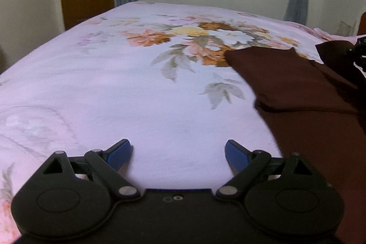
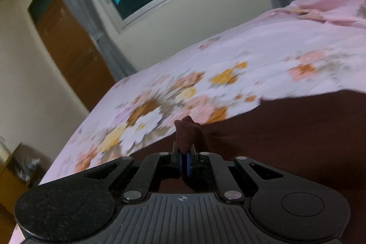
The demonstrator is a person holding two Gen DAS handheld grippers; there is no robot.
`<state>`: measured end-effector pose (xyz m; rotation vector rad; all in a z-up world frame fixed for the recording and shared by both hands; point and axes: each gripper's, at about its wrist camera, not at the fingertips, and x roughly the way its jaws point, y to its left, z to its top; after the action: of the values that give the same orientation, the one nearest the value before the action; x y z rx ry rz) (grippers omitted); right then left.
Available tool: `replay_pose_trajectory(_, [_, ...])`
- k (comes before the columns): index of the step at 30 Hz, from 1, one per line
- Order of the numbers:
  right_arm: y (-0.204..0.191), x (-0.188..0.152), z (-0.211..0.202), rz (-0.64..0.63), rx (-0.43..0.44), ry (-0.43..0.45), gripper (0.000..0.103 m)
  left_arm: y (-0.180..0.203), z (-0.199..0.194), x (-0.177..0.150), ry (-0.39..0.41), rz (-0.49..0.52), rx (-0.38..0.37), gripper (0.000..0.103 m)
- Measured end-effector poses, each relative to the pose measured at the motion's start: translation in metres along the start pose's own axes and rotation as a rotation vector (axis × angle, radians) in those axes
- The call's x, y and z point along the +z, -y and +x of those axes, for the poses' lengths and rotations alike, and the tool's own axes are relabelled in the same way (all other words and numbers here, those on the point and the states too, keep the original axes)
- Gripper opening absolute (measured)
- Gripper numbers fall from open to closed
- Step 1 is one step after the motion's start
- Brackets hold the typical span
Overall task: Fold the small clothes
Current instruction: 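Carry the held sleeve with the right gripper across the sweater body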
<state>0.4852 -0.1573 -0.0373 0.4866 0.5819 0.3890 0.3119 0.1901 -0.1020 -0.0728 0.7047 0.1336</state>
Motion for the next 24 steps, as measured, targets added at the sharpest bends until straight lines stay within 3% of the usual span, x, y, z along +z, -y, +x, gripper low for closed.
replay_pose_trajectory(13, [-0.055, -0.046, 0.028, -0.131, 0.04, -0.069, 0.004, -0.059, -0.029, -0.02, 0.001, -0.05, 0.104, 0.09])
replay_pose_trajectory(18, [-0.062, -0.054, 0.03, -0.139, 0.04, -0.085, 0.004, -0.075, -0.022, -0.012, 0.013, -0.084, 0.169, 0.09])
replay_pose_trajectory(24, [-0.057, -0.053, 0.027, -0.133, 0.047, -0.085, 0.004, -0.087, -0.018, -0.014, 0.009, -0.104, 0.189, 0.091])
